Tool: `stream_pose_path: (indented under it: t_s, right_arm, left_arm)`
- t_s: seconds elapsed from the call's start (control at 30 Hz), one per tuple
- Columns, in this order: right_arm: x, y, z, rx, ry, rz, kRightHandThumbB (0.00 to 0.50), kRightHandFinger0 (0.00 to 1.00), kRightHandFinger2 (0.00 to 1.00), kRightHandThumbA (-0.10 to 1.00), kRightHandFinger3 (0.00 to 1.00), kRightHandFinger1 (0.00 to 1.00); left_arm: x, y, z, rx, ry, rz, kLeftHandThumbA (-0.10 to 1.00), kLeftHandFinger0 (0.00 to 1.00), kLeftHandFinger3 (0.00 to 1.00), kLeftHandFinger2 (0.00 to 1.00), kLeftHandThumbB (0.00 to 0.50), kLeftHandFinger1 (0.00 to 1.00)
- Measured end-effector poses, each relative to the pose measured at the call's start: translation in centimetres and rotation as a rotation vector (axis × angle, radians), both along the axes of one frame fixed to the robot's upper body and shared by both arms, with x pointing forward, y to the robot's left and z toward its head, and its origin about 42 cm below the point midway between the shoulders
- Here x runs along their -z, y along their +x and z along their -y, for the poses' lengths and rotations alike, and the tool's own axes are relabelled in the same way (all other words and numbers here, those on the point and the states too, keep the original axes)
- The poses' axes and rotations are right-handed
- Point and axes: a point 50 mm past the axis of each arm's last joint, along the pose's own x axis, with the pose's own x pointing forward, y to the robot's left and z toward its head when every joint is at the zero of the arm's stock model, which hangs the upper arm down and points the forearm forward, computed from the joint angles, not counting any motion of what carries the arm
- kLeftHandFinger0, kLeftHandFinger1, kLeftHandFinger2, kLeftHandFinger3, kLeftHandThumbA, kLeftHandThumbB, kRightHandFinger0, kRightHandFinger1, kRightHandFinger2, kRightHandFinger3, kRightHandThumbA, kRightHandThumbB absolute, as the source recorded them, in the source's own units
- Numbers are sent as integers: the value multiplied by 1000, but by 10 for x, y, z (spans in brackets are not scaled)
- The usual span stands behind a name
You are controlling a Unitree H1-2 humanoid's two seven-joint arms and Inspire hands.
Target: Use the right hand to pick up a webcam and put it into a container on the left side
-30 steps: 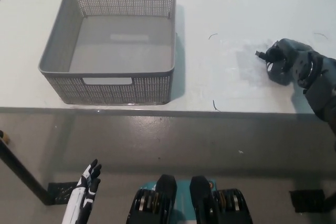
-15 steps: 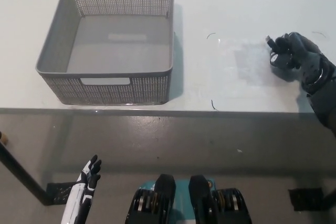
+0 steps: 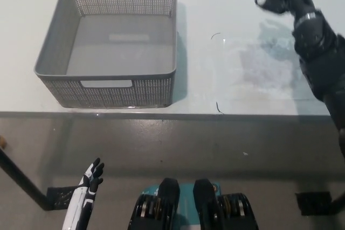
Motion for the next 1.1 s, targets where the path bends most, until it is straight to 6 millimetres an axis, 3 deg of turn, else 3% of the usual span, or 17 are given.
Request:
stream_pose_path:
  t_s: [0.13, 0.33, 0.4, 0.5, 0.6, 0.67, 0.73, 0.87, 1.0, 1.1]
  right_arm:
    - [-32, -5, -24, -70, 29, 110, 175, 0, 830, -100, 873, 403]
    - [-64, -19, -69, -174, 65, 212, 181, 0, 805, -100, 892, 386]
    - [-71, -24, -91, -213, 81, 229, 176, 0, 810, -100, 893, 394]
    - [-77, -30, -121, -262, 94, 230, 224, 3, 766, -100, 878, 385]
    - [-79, -37, -154, -310, 102, 219, 197, 0, 788, -100, 877, 376]
    - [-77, -42, -176, -344, 108, 204, 217, 0, 804, -100, 845, 361]
    - [-74, -46, -194, -371, 109, 184, 254, 0, 793, -100, 736, 371]
    - [-56, -51, -231, -411, 89, 110, 222, 0, 680, -100, 652, 289]
    - [-36, -54, -253, -422, 70, 39, 189, 0, 852, -100, 837, 411]
    - [-16, -57, -264, -425, 49, -18, 178, 0, 831, -100, 846, 424]
  left_arm:
    - [-1, 1, -1, 2, 2, 1, 1000, 1000, 1000, 1000, 69, 1000]
    - [-1, 2, 1, 11, -11, 2, 1000, 1000, 1000, 1000, 120, 1000]
    - [-1, 2, 1, 17, -12, 3, 1000, 1000, 1000, 1000, 137, 1000]
    - [-1, 3, 2, 25, -12, 2, 1000, 1000, 1000, 1000, 136, 1000]
    - [0, 2, 3, 35, -13, -2, 1000, 1000, 1000, 1000, 148, 1000]
    - [0, 2, 3, 38, -13, -5, 1000, 1000, 1000, 1000, 143, 1000]
    - [1, 2, 4, 41, -12, -7, 1000, 1000, 1000, 1000, 145, 1000]
    - [3, 2, 4, 46, -14, -12, 1000, 1000, 1000, 1000, 140, 1000]
    - [4, 2, 4, 52, -12, -16, 1000, 1000, 1000, 1000, 154, 1000]
    - [4, 3, 5, 61, -13, -14, 1000, 1000, 1000, 1000, 151, 1000]
